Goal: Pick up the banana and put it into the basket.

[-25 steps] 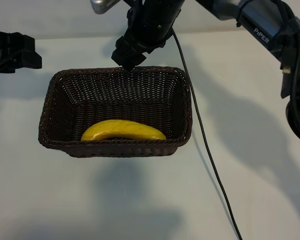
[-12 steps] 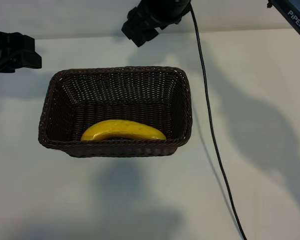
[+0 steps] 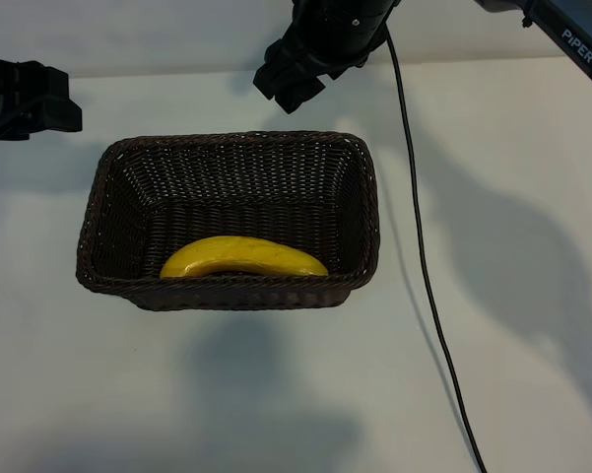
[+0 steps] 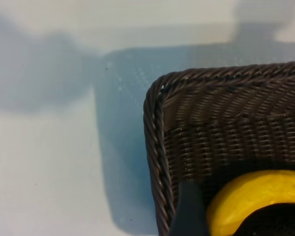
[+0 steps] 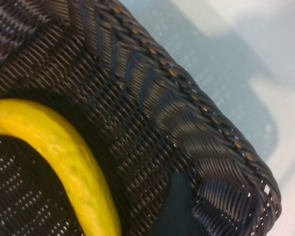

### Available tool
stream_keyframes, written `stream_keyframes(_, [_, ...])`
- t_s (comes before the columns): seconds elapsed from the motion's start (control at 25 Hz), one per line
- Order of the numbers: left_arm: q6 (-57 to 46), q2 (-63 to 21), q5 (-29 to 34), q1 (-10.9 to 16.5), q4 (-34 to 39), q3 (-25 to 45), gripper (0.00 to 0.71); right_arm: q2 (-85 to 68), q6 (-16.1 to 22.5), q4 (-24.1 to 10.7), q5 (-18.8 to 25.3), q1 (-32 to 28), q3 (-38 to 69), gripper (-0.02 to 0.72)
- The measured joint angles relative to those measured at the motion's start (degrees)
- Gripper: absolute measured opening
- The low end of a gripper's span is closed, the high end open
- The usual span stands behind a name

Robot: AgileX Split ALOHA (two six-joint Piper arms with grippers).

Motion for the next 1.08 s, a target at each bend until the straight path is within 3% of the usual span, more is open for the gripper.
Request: stream_keyframes(1.08, [0.06, 0.0, 0.0, 0.0, 0.0, 0.0, 0.588, 0.0, 0.1, -1.18, 0.0, -0.07, 0.0, 0.57])
